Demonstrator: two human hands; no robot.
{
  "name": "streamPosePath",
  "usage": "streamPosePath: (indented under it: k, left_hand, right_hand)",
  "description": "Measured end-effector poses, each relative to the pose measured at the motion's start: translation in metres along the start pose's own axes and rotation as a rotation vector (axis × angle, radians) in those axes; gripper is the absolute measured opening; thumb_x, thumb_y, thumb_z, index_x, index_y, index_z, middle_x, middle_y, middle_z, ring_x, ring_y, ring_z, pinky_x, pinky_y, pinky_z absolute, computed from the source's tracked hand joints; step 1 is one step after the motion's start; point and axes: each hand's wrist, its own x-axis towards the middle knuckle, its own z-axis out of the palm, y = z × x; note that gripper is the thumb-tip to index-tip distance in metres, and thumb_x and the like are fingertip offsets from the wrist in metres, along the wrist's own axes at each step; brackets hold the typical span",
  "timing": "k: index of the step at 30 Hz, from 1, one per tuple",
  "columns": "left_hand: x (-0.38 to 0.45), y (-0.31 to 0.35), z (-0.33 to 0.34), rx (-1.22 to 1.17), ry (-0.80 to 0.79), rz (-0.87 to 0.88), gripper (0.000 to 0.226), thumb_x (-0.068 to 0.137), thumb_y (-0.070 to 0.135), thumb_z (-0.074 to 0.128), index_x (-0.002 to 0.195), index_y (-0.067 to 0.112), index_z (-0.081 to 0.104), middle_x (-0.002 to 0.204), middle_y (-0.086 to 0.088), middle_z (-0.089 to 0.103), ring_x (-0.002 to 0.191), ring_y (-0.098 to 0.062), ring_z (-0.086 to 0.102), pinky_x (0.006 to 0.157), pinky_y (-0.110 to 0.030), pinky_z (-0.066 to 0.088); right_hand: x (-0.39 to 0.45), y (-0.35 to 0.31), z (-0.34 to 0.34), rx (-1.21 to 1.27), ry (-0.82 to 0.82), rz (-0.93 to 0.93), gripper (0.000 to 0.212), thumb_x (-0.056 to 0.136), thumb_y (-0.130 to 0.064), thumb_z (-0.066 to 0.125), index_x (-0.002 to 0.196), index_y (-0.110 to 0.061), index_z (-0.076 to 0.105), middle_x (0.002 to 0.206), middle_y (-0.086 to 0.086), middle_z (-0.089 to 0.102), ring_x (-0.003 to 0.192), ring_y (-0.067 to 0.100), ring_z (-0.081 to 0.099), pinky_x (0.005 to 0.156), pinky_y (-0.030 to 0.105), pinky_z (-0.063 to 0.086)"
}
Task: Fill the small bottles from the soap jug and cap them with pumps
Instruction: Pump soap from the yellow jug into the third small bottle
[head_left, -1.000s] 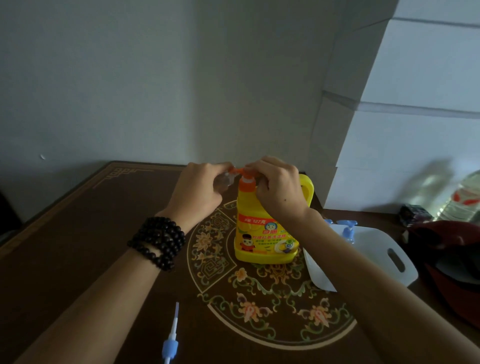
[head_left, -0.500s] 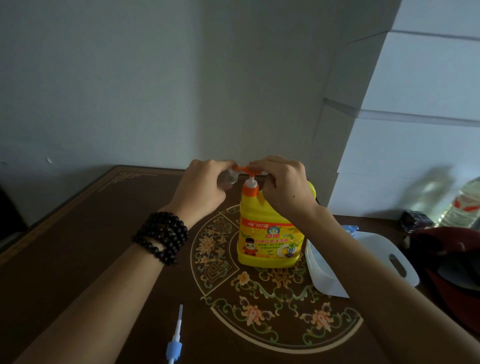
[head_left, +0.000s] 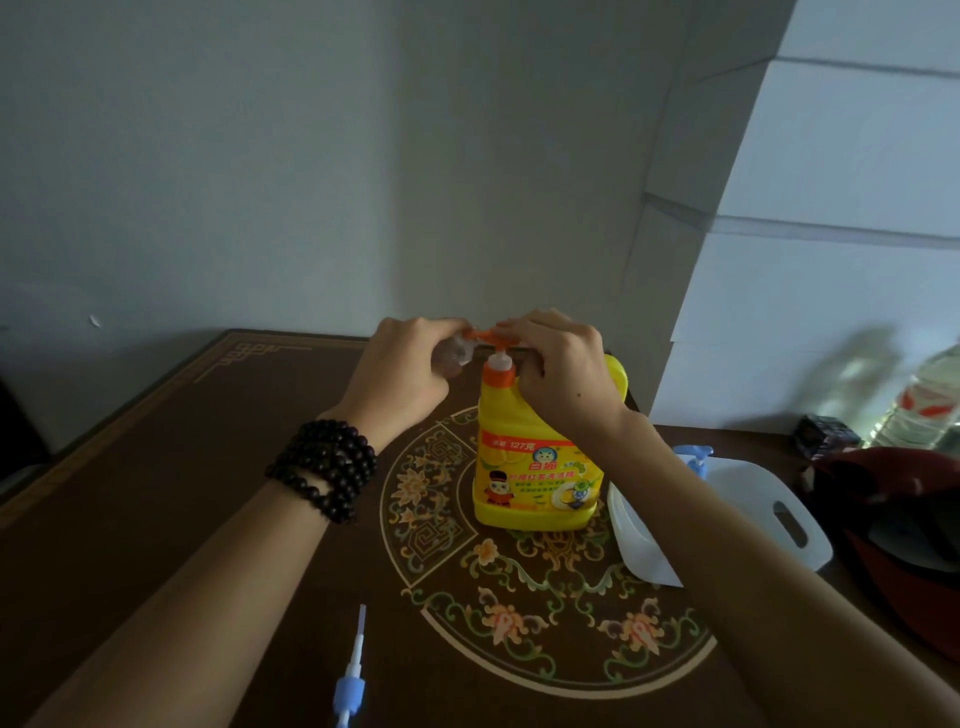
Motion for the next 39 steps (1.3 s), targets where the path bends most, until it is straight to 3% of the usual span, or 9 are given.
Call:
streamPosePath:
  k: [3,9,13,17,21,25,31,34,39]
  left_hand:
    - [0.003,0.003,-0.005,0.003,0.012,0.002,0.032,0.086,0.003,0.071,0.111,0.024,0.075,0.096,0.004,0.079,0.092,-0.015,0.074,0.078,-0.019,0.053]
    - [0.000,0.002,-0.001,-0.012,0.030,-0.014,0.030,0.087,0.005,0.073,0.112,0.021,0.075,0.097,0.004,0.079,0.091,-0.011,0.073,0.070,0.003,0.034]
    - [-0.005,-0.002,0.008,0.002,0.004,-0.004,0.027,0.086,0.003,0.072,0.107,0.020,0.076,0.093,0.005,0.079,0.087,-0.008,0.072,0.070,0.002,0.040]
    - [-0.011,-0.004,0.012,-0.032,-0.024,-0.003,0.030,0.086,0.004,0.073,0.111,0.022,0.075,0.098,0.006,0.079,0.093,-0.010,0.073,0.080,-0.018,0.055]
    - [-0.004,0.001,0.001,-0.020,-0.015,-0.023,0.030,0.085,0.005,0.074,0.110,0.023,0.076,0.097,0.006,0.080,0.093,-0.010,0.074,0.074,0.002,0.039]
    - [0.002,0.004,-0.006,-0.005,-0.003,-0.025,0.030,0.086,0.007,0.075,0.110,0.023,0.076,0.099,0.005,0.080,0.097,-0.012,0.074,0.079,-0.011,0.045]
    - [-0.002,0.003,-0.001,-0.003,0.033,-0.025,0.028,0.085,0.007,0.075,0.110,0.021,0.076,0.096,0.003,0.080,0.092,-0.013,0.074,0.075,-0.004,0.040]
    - [-0.006,0.002,0.004,0.000,0.008,-0.029,0.029,0.085,0.006,0.075,0.109,0.022,0.076,0.094,0.005,0.080,0.084,-0.007,0.070,0.064,0.006,0.035]
    - [-0.009,0.000,0.006,0.006,-0.009,-0.030,0.029,0.084,0.005,0.076,0.109,0.021,0.076,0.095,0.004,0.080,0.087,-0.010,0.072,0.069,0.000,0.039]
  right_hand:
    - [0.009,-0.002,-0.007,0.001,-0.014,-0.038,0.046,0.081,-0.021,0.036,0.086,0.000,0.077,0.086,0.013,0.074,0.078,0.030,0.069,0.068,0.035,0.056]
    - [0.003,0.008,-0.001,-0.016,0.015,-0.044,0.045,0.081,-0.010,0.035,0.093,0.000,0.077,0.094,0.013,0.074,0.086,0.030,0.070,0.074,0.037,0.058]
    - [-0.005,0.011,0.008,-0.021,0.014,-0.033,0.042,0.079,-0.005,0.036,0.091,-0.001,0.077,0.091,0.011,0.074,0.083,0.028,0.070,0.071,0.035,0.057]
    - [-0.010,0.009,0.008,-0.020,-0.003,-0.025,0.043,0.075,-0.004,0.037,0.089,-0.002,0.078,0.089,0.010,0.075,0.081,0.027,0.070,0.070,0.033,0.056]
    - [0.000,0.002,-0.001,-0.027,-0.023,-0.039,0.042,0.081,-0.015,0.039,0.088,-0.003,0.078,0.085,0.010,0.075,0.077,0.027,0.069,0.067,0.033,0.055]
    - [0.014,0.003,-0.007,-0.057,-0.054,-0.104,0.038,0.075,-0.006,0.042,0.085,-0.003,0.078,0.082,0.010,0.074,0.073,0.028,0.068,0.064,0.032,0.054]
    - [0.009,0.004,0.001,-0.053,0.002,-0.037,0.038,0.075,-0.005,0.042,0.086,-0.002,0.078,0.083,0.009,0.075,0.074,0.025,0.070,0.069,0.022,0.049]
    - [0.002,0.007,0.006,-0.038,0.006,-0.031,0.040,0.077,-0.009,0.039,0.084,-0.003,0.078,0.082,0.009,0.074,0.074,0.025,0.070,0.067,0.027,0.052]
    - [-0.003,0.007,0.009,-0.031,-0.001,-0.022,0.042,0.076,-0.008,0.037,0.084,-0.003,0.078,0.083,0.009,0.075,0.075,0.025,0.070,0.066,0.031,0.054]
